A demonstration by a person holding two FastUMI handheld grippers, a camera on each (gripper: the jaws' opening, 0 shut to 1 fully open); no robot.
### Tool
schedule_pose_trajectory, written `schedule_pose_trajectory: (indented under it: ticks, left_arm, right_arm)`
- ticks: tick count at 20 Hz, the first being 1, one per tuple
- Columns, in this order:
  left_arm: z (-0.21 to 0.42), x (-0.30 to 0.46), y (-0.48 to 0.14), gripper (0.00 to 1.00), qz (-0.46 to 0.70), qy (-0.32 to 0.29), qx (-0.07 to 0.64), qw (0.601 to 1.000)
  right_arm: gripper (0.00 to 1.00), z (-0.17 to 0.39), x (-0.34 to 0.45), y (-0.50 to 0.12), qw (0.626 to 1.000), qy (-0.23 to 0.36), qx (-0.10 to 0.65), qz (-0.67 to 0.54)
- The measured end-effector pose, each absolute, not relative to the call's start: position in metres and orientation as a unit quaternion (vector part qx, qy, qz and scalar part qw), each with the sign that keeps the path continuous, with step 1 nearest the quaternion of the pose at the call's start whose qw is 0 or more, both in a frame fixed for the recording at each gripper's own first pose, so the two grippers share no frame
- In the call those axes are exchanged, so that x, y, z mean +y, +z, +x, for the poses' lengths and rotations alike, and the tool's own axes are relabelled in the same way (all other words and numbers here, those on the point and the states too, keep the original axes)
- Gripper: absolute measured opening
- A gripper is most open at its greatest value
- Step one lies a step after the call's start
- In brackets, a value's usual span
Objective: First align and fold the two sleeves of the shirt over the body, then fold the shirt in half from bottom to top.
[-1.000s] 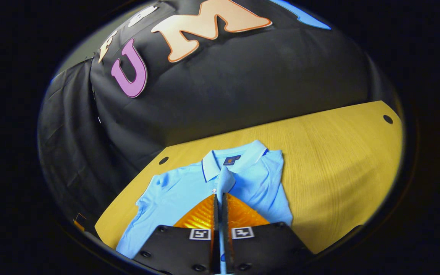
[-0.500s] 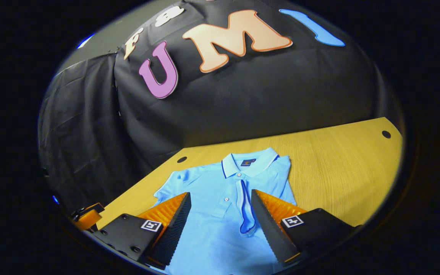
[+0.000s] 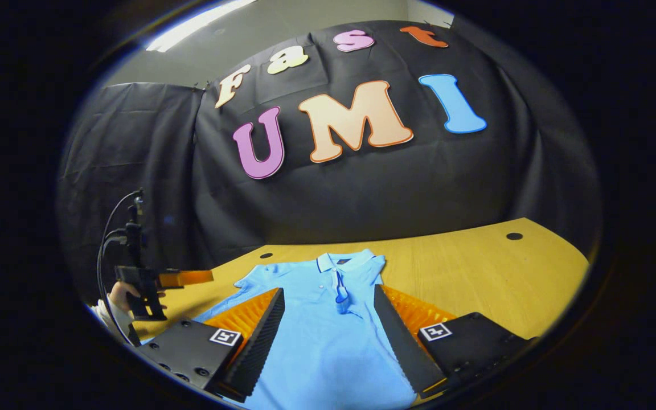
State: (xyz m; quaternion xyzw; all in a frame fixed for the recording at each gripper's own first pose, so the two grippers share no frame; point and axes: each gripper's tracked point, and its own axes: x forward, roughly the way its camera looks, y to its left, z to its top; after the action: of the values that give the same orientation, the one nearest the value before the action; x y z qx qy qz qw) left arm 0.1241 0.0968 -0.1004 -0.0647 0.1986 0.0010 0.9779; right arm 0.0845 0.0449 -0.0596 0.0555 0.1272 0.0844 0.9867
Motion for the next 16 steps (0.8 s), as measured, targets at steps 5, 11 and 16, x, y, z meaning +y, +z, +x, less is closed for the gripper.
schedule_pose_trajectory:
  ticks: [5, 11, 16]
  left_arm:
    - [0.184, 0.106, -0.117, 0.95, -0.064, 0.004, 0.237, 0.969]
    - [0.228, 0.135, -0.151, 0.95, -0.045, 0.045, 0.287, 0.956]
    - [0.24, 0.146, -0.177, 0.95, -0.061, 0.063, 0.319, 0.944]
  right_arm:
    - [0.98, 0.065, 0.03, -0.072, 0.985, 0.074, 0.143, 0.059]
    - [0.98, 0.056, 0.033, -0.068, 0.985, 0.085, 0.14, 0.05]
    - [0.98, 0.053, 0.026, -0.072, 0.985, 0.076, 0.147, 0.051]
